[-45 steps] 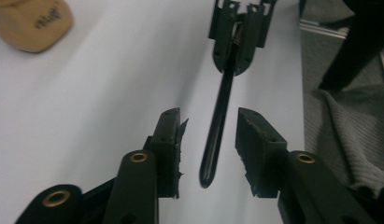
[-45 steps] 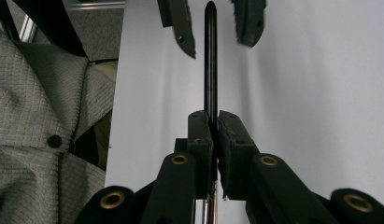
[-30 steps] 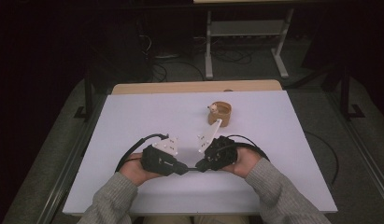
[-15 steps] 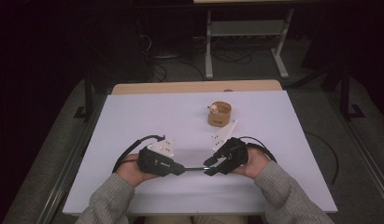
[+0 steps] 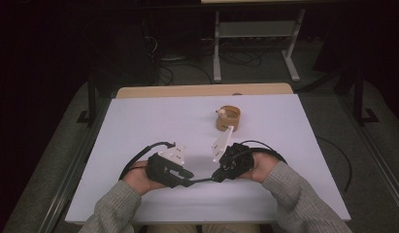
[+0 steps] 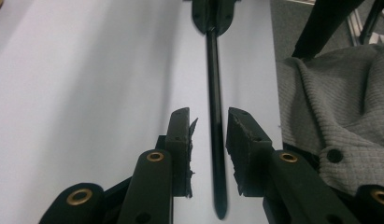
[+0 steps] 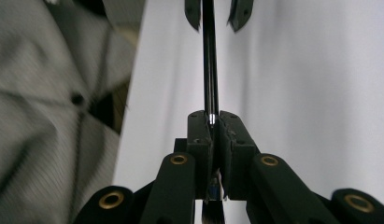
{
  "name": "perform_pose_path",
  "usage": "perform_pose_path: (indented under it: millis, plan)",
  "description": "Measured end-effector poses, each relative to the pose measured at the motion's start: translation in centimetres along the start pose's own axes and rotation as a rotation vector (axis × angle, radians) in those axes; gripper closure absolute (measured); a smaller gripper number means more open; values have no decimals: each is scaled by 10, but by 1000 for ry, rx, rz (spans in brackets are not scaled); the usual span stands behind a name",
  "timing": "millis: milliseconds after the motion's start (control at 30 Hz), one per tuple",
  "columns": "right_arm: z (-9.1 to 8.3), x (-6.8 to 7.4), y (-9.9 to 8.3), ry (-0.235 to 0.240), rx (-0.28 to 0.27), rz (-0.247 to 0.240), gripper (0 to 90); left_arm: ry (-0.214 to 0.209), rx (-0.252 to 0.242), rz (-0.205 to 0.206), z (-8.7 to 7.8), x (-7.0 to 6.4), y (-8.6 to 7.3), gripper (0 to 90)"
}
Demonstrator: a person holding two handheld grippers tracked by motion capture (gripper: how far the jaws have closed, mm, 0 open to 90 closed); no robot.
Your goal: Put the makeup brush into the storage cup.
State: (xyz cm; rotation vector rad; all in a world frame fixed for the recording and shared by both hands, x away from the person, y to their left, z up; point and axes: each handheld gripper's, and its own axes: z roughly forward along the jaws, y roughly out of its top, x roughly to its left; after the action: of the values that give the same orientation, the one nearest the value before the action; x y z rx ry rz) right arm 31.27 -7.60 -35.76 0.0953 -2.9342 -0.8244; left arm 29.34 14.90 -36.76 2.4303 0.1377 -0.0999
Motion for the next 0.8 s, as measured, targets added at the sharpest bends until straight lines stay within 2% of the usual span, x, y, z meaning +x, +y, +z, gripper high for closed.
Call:
perform_pose_path:
  millis: [67, 200, 300, 400, 433, 500, 567, 600, 667, 800]
  plan:
    - [1, 3, 7, -4, 49, -21, 826, -3, 5, -2, 1, -1, 2, 704]
    - [-2, 6, 19, -9, 70, -44, 827, -16, 20, 11, 5, -3, 6, 720]
    - [-3, 8, 22, -20, 66, -64, 827, -36, 33, 23, 9, -6, 7, 802]
    - [-4, 11, 21, -26, 55, -57, 818, -27, 32, 26, 9, -7, 6, 824]
    - [-5, 11, 19, -41, 29, -75, 804, -19, 28, 22, 8, -6, 6, 834]
    - [-7, 11, 14, -26, -35, -66, 755, -19, 8, 32, 5, -4, 3, 839]
    - [-10, 11, 6, -23, -77, -17, 725, -18, -9, 22, 4, -6, 0, 839]
    - [-11, 9, 0, -14, -112, -13, 723, -16, -7, 27, 4, -6, 0, 840]
    - [-12, 7, -4, -8, -135, -14, 734, -14, -14, 27, 4, -6, -1, 839]
    - [-11, 8, -5, 4, -140, -22, 796, -16, -23, 24, 3, -5, -1, 839]
